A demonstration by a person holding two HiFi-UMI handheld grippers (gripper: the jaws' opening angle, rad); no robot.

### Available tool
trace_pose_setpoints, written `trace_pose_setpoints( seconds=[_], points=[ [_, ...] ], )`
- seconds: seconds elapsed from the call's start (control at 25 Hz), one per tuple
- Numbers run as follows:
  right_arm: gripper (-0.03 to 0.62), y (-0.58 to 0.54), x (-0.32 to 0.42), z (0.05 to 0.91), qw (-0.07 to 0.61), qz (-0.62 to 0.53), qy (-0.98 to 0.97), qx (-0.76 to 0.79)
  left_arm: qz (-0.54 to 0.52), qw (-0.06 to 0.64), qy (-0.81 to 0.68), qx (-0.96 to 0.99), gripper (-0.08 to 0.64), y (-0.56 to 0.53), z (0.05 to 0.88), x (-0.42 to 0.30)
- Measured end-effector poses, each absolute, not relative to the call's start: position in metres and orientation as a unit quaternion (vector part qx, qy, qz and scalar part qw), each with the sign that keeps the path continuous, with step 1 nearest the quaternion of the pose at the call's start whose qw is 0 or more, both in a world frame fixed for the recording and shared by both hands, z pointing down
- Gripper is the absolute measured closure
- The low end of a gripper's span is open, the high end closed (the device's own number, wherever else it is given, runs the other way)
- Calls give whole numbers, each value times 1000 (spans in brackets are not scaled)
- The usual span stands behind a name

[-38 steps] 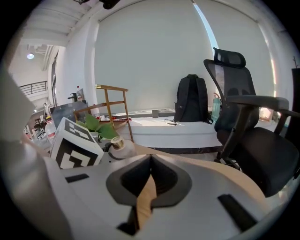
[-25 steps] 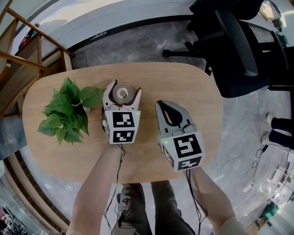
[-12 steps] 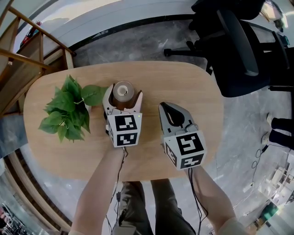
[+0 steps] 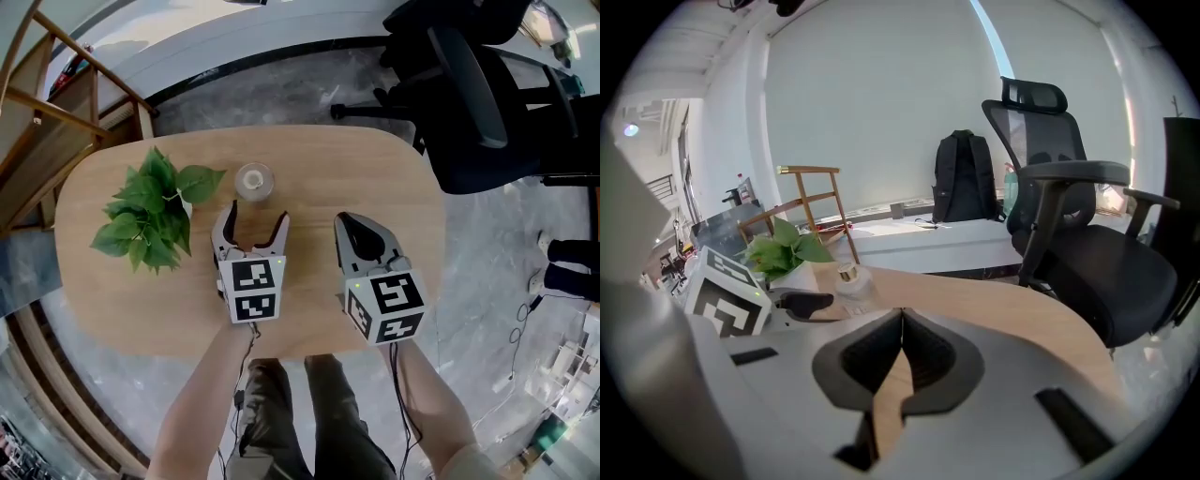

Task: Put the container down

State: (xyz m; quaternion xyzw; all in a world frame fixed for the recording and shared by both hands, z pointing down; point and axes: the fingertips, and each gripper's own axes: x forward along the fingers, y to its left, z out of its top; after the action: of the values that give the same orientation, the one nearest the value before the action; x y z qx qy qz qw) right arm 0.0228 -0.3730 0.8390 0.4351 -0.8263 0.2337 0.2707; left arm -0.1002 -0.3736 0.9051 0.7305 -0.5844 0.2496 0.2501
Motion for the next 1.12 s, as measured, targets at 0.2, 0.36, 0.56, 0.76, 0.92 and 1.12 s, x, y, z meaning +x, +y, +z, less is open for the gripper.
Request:
trace_pose_setpoints(
  seconds=[0.2, 0.36, 0.56, 0.76, 0.92, 1.12],
  points=[
    [595, -359, 25, 805, 261, 227, -827, 444, 227, 245, -585, 739, 250, -357, 857, -100],
    [595, -349, 26, 763, 245, 215, -831, 451, 215, 225, -593, 742, 318, -348, 807, -107],
    [595, -334, 23, 697, 223, 193, -840, 455, 213, 204, -590, 752, 408, -327, 741, -117],
    [595, -319, 19, 604, 192, 165, -854, 454, 208, 187, -584, 762, 466, -306, 654, -123],
    [595, -303, 13, 531, 173, 133, -869, 445, 198, 169, -581, 771, 496, -293, 585, -125],
    [595, -280, 13, 444, 149, 103, -881, 436, 183, 154, -572, 785, 523, -274, 504, -118]
  ],
)
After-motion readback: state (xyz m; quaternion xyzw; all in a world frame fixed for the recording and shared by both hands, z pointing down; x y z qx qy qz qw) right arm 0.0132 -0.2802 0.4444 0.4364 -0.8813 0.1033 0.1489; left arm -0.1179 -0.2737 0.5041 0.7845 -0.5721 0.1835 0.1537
